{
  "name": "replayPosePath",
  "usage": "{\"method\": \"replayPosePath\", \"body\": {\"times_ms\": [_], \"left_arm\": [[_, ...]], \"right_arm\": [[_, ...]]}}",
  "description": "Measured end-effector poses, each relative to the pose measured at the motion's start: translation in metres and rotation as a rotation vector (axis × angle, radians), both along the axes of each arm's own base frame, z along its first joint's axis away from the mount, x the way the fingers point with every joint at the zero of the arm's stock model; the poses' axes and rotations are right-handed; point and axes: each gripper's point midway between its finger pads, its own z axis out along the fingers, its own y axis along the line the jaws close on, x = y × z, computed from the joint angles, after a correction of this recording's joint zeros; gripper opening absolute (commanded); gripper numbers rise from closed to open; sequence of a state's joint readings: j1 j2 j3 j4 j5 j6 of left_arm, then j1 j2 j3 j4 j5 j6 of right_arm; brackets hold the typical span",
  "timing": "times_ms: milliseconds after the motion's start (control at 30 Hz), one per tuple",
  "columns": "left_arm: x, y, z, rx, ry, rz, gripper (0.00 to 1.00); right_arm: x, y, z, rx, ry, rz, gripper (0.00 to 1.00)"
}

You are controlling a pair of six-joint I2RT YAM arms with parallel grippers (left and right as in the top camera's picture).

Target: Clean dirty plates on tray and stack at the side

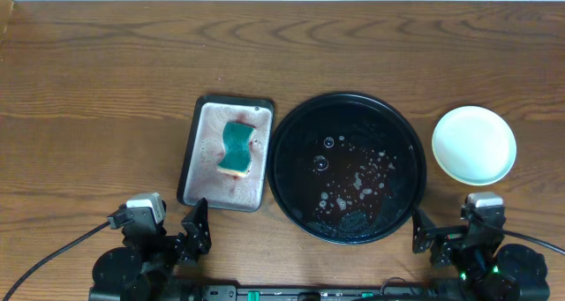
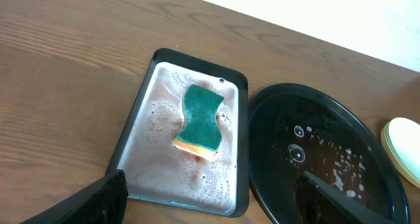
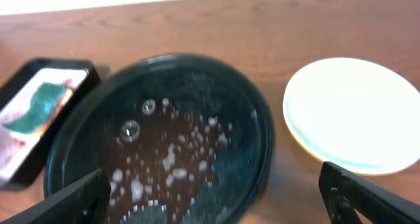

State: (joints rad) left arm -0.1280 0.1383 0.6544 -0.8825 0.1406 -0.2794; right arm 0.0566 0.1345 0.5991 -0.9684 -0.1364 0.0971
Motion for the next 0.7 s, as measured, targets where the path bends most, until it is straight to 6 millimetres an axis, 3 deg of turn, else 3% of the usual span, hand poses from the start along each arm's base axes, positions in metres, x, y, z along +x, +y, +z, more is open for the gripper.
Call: {"method": "replayPosePath", "body": {"times_ms": [167, 500, 600, 700], "left_arm": [[0.000, 0.000, -0.003, 0.001, 0.009, 0.000, 0.82], [0.000, 0.000, -0.003, 0.001, 0.009, 0.000, 0.82], [0.000, 0.000, -0.003, 0.001, 0.009, 0.000, 0.82], [0.000, 0.000, -0.003, 0.001, 0.009, 0.000, 0.82]], "right_arm": [[-0.011, -0.001, -0.021, -0.007, 0.095, -0.003, 0.99], [-0.011, -0.001, -0.021, -0.007, 0.095, -0.004, 0.99], [-0.009, -0.002, -0.016, -0.007, 0.048, -0.009, 0.99], [0.003, -0.002, 0.004, 0.001, -0.105, -0.010, 0.99]]}}
